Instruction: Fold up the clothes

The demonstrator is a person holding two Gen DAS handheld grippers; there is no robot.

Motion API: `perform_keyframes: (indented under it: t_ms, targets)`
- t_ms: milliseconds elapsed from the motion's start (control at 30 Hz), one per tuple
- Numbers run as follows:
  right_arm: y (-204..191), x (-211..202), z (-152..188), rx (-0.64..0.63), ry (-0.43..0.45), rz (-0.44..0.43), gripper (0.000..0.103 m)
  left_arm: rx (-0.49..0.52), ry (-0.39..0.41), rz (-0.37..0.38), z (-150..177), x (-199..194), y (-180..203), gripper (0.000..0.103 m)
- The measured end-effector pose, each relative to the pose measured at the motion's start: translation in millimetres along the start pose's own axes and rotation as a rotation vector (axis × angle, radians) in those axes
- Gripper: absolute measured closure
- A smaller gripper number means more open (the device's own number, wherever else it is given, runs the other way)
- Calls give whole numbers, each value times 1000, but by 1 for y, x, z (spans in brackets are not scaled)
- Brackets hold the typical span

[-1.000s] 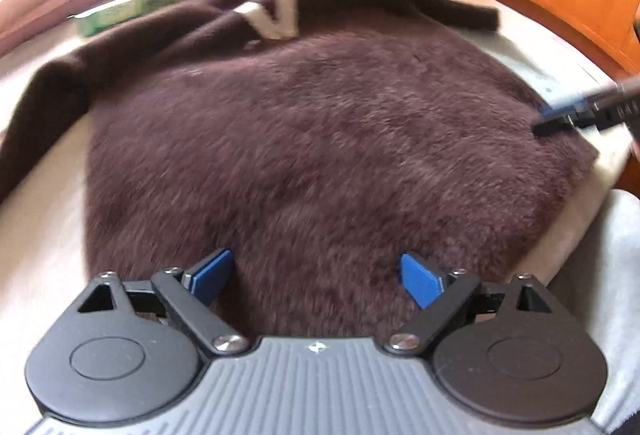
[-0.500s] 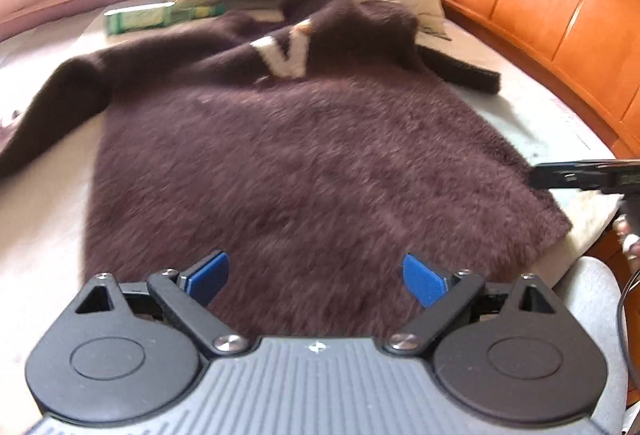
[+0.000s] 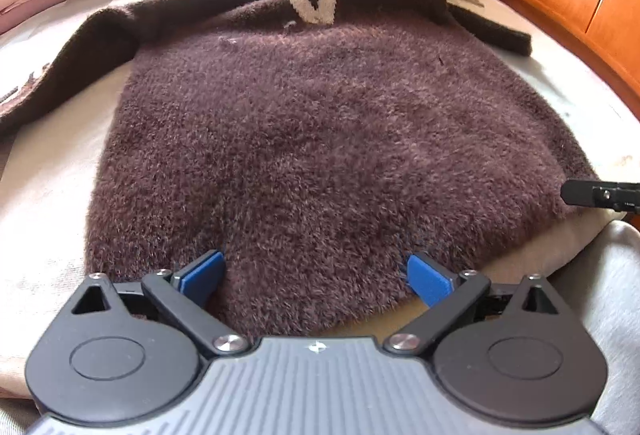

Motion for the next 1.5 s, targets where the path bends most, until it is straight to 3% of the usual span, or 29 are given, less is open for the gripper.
perform_keyframes:
  t_ms: [200, 367, 500, 633, 833, 1100, 1333, 1500]
  targets:
    - [-9, 6, 5, -38, -14, 66, 7, -2, 80, 106, -53, -4, -8, 5]
    - [-17, 10, 10, -69, -26, 121, 0, 10, 146, 106, -125, 38, -31, 5]
    - [-20, 15, 11, -89, -37, 174, 0, 67, 119, 73, -153, 89, -40, 5]
    - [-22, 22, 12, -103, -48, 233, 0, 83, 165, 111, -141, 112, -41, 1]
    - [-25, 32, 12, -123, -64, 322, 0, 79, 161, 125, -134, 101, -41, 1]
    - [-27, 33, 13, -100, -23, 357, 0, 42, 117, 231, -131, 83, -43, 1]
    - [-29, 33, 13, -85, 2, 380, 0, 77, 104, 212, -125, 82, -29, 1]
    - [-32, 31, 14, -78, 11, 391, 0, 41, 93, 300, -126, 71, -25, 1]
Point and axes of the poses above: each gripper's, at about its wrist camera, not at the fingertips, and x roughly the way its jaws point, y to its right, z to its underside, the point moved 8 cm from there along x, roughly the way its jaws point, and after that the axes turned 13 degrees about -z, right-handed, at the moved point
